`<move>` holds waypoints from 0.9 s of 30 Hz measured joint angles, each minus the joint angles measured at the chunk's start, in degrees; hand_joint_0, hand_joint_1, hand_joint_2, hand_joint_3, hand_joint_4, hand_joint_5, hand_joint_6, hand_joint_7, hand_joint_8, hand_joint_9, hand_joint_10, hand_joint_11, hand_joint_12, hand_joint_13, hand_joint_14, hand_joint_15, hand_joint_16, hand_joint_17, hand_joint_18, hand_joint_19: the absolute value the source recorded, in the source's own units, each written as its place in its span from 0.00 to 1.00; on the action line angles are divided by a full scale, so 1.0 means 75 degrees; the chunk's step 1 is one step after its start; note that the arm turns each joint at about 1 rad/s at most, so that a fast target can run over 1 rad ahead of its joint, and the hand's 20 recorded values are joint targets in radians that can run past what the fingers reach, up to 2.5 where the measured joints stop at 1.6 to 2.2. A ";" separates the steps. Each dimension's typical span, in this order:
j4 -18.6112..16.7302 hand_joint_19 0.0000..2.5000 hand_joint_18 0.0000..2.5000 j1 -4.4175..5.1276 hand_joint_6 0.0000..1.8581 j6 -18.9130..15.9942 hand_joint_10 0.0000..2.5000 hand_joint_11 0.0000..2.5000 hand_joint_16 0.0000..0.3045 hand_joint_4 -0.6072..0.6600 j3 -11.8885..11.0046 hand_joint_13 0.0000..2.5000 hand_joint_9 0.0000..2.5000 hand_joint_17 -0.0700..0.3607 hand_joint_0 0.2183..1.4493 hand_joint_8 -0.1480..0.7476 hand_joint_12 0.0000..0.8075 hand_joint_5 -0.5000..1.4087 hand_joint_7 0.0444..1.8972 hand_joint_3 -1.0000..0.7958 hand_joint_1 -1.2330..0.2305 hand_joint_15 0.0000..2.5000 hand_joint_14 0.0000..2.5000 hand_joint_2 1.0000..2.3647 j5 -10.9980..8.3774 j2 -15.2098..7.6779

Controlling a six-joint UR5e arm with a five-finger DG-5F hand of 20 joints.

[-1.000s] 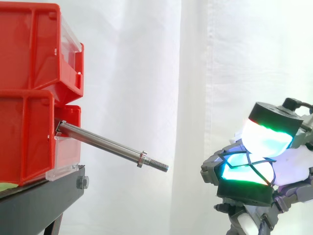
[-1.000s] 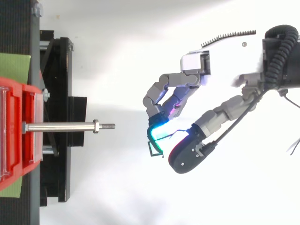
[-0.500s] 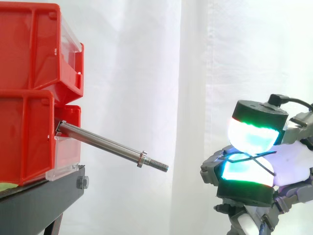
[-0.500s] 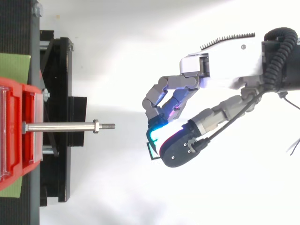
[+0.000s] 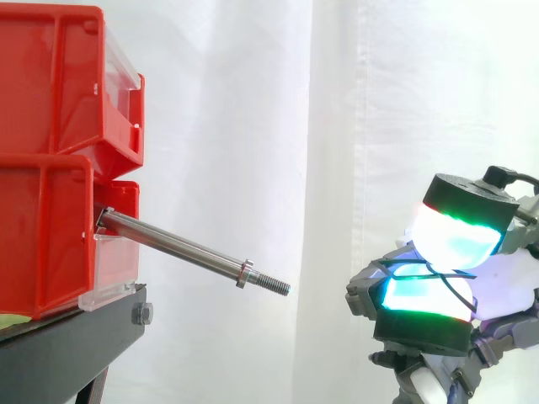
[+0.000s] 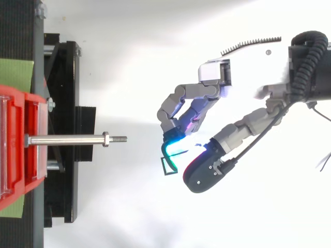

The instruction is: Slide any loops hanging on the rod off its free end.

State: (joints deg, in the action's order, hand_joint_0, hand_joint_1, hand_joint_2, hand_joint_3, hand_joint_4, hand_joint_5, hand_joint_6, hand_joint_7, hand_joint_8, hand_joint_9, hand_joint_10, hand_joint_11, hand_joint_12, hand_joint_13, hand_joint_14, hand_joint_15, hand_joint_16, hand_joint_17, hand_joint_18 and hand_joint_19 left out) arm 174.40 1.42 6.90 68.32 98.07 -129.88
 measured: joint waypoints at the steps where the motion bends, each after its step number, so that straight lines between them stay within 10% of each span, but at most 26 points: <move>1: 0.0002 0.14 0.29 0.0000 0.46 -0.0002 0.01 0.24 0.21 0.67 -0.0001 0.27 0.34 0.49 0.32 0.55 0.49 0.16 0.61 0.33 0.40 0.08 0.00 0.00 0.0004 -0.0001; 11: 0.0000 0.14 0.29 0.0003 0.44 -0.0030 0.01 0.23 0.20 0.66 -0.0003 0.27 0.35 0.49 0.31 0.57 0.49 0.17 0.63 0.34 0.49 0.08 0.00 0.01 0.0020 0.0003; 21: -0.0010 0.13 0.30 0.0008 0.46 -0.0040 0.01 0.23 0.22 0.68 -0.0003 0.27 0.34 0.52 0.32 0.58 0.53 0.16 0.62 0.48 0.31 0.08 0.00 0.01 0.0036 0.0003; 27: -0.0014 0.14 0.29 0.0006 0.46 -0.0039 0.01 0.23 0.21 0.67 -0.0003 0.26 0.33 0.49 0.33 0.55 0.49 0.15 0.61 0.38 0.29 0.08 0.00 0.01 0.0037 0.0002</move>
State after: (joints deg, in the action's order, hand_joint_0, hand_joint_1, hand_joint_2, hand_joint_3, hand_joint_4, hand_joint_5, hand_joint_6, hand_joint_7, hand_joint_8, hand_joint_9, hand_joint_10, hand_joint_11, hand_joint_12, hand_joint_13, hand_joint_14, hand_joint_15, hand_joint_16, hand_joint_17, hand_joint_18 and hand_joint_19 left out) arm 174.29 1.47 6.61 68.30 98.35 -129.86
